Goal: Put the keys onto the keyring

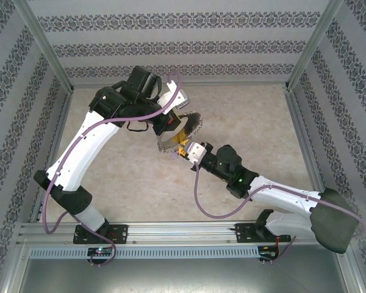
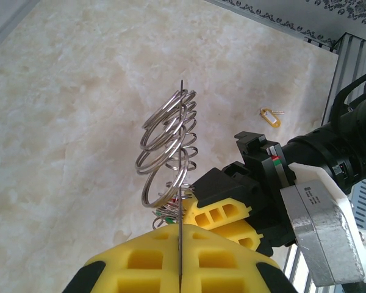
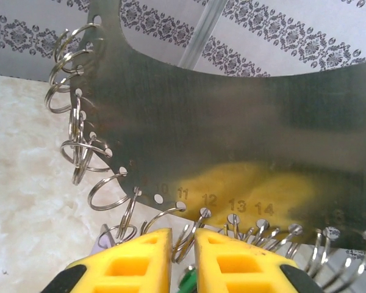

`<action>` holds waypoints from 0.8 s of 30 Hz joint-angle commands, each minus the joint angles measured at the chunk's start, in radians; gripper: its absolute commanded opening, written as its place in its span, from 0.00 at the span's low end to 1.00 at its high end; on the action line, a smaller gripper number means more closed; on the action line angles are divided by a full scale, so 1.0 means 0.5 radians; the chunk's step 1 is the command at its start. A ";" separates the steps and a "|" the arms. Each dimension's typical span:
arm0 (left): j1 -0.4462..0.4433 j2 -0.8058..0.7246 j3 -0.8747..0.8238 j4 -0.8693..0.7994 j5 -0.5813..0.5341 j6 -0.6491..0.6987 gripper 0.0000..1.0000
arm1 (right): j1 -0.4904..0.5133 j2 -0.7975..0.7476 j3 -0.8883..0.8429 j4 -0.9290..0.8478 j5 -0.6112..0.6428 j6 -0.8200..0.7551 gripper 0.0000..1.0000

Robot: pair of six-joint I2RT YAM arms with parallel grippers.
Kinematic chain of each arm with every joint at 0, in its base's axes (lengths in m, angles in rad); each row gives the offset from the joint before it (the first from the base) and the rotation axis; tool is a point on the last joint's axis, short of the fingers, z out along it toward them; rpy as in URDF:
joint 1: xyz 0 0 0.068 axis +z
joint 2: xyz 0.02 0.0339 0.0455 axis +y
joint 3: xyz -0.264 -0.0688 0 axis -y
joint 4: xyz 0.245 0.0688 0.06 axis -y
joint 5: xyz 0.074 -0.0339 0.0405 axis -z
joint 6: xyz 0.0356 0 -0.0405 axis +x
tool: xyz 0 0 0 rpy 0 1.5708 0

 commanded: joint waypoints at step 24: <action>-0.038 -0.097 -0.034 0.054 0.076 -0.055 0.00 | 0.038 0.095 0.034 0.228 0.203 0.066 0.19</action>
